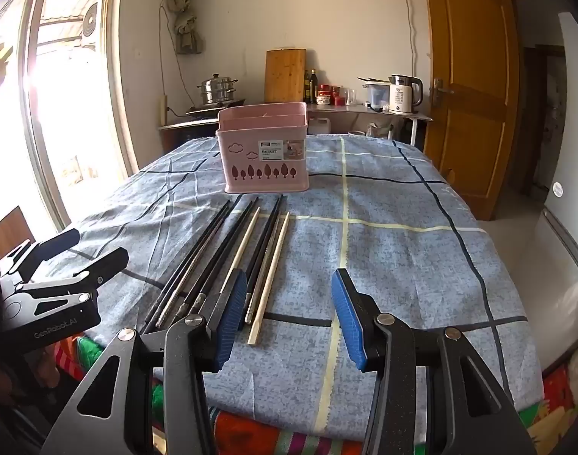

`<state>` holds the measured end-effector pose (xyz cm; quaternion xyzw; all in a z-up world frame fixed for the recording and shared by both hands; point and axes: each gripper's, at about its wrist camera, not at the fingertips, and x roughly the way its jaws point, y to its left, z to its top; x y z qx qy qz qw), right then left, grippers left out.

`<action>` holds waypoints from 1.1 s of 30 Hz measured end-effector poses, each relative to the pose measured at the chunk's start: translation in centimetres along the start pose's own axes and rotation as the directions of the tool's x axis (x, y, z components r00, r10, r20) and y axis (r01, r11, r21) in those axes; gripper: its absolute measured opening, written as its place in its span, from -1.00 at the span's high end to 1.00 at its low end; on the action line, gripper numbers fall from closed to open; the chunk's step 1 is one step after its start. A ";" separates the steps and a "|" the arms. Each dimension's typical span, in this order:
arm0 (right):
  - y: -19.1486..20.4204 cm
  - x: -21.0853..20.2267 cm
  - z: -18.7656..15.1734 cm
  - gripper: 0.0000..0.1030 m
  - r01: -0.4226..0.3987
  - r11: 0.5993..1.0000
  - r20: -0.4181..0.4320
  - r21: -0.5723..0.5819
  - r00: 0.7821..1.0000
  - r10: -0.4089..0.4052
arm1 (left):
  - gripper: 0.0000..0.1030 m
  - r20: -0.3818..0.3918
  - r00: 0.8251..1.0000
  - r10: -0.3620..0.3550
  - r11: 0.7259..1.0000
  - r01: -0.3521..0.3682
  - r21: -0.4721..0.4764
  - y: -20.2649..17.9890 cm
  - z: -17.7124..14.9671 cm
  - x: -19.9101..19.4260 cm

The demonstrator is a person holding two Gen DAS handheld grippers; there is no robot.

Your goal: Organize utensils

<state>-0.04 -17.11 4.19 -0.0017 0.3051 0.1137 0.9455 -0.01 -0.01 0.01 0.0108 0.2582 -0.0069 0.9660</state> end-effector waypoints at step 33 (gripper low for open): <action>0.1 0.1 -0.2 0.07 -0.005 1.000 -0.003 0.009 1.000 0.005 | -0.79 0.008 1.000 -0.015 1.000 0.015 0.016 -0.5 -0.1 -0.4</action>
